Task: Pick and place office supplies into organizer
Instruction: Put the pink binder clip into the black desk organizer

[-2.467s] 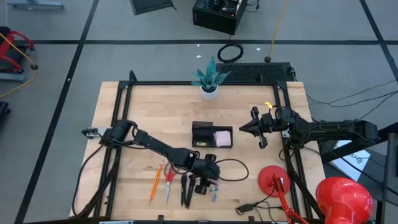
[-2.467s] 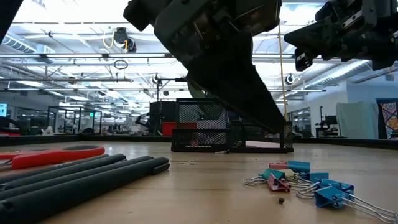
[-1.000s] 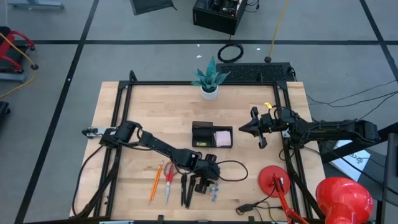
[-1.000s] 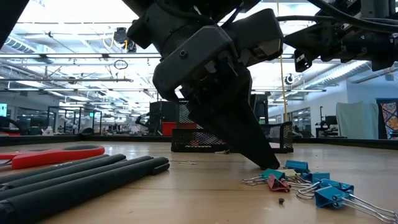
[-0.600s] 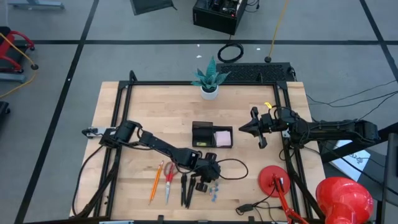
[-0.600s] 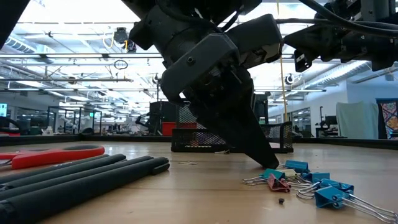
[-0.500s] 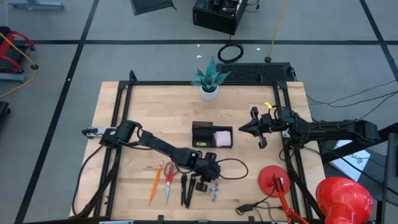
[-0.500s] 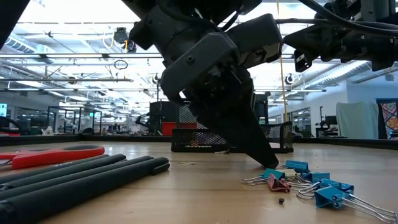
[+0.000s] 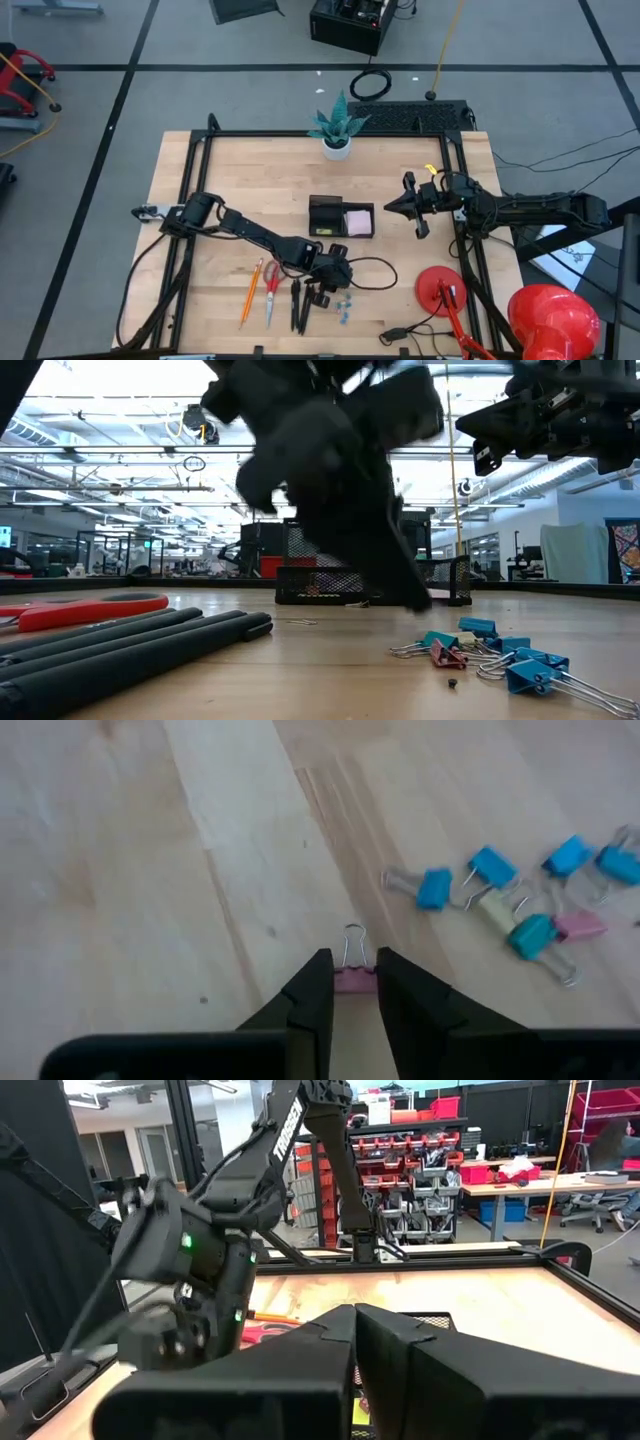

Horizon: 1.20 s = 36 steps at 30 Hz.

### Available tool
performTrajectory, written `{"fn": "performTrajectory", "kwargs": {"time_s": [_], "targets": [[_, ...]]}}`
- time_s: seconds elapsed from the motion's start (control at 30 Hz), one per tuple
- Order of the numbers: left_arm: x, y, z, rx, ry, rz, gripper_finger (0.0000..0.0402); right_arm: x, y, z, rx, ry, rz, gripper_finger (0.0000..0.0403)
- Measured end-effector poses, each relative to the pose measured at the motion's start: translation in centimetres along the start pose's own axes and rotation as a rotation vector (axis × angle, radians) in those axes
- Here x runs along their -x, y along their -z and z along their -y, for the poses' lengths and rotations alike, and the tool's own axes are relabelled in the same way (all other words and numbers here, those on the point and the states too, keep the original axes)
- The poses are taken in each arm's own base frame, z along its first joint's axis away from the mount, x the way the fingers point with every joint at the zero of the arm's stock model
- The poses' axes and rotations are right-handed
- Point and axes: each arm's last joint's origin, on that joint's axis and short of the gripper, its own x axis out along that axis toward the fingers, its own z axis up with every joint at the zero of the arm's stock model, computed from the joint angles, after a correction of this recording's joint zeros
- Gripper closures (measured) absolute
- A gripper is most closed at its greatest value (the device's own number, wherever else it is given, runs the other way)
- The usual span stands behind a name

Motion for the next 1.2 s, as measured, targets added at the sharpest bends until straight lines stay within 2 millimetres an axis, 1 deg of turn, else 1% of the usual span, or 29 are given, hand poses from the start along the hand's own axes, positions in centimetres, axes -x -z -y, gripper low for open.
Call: {"fn": "performTrajectory", "kwargs": {"time_s": [0.13, 0.27, 0.33, 0.37, 0.47, 0.6, 0.67, 0.77, 0.87, 0.97, 1.07, 1.2], "targets": [[2.8, -1.6, -0.1, -0.044, -0.058, 0.054, 0.0335, 0.0, 0.1, 0.0, 0.002, 0.001, -0.006, 0.0401], [5.4, -2.4, -0.3, -0.074, -0.132, 0.051, 0.0334, 0.0, 0.1, 0.0, 0.004, 0.001, -0.009, 0.0401], [7.1, -2.7, -0.4, -0.079, -0.195, 0.042, 0.0333, 0.0, 0.1, 0.0, 0.004, 0.001, -0.009, 0.0401], [8.0, -2.8, -0.5, -0.080, -0.229, 0.032, 0.0333, 0.0, 0.1, 0.0, 0.005, 0.001, -0.008, 0.0401], [9.7, -2.7, -1.0, -0.045, -0.321, -0.008, 0.0332, 0.0, 0.1, 0.0, 0.005, 0.001, -0.009, 0.0401], [11.3, -2.3, -2.4, 0.056, -0.405, -0.044, 0.0332, 0.0, 0.1, 0.0, 0.008, 0.001, -0.009, 0.0401], [11.6, -1.9, -3.3, 0.103, -0.420, -0.078, 0.0332, 0.0, 0.1, 0.0, 0.009, 0.001, -0.008, 0.0401], [11.4, -1.3, -4.6, 0.156, -0.438, -0.114, 0.0332, 0.0, 0.1, 0.0, 0.009, 0.001, -0.008, 0.0401], [11.1, -0.8, -5.8, 0.190, -0.440, -0.128, 0.0332, 0.0, 0.1, 0.0, 0.008, 0.001, -0.009, 0.0401], [10.4, 0.0, -6.8, 0.213, -0.443, -0.149, 0.0332, 0.0, 0.1, 0.0, 0.008, 0.001, -0.009, 0.0401], [10.0, 1.2, -7.6, 0.233, -0.445, -0.188, 0.0332, 0.0, 0.1, 0.0, 0.012, 0.001, -0.007, 0.0401], [9.2, 2.7, -8.3, 0.279, -0.419, -0.186, 0.0332, 0.0, 0.1, 0.0, 0.013, 0.002, -0.010, 0.0401]]}}
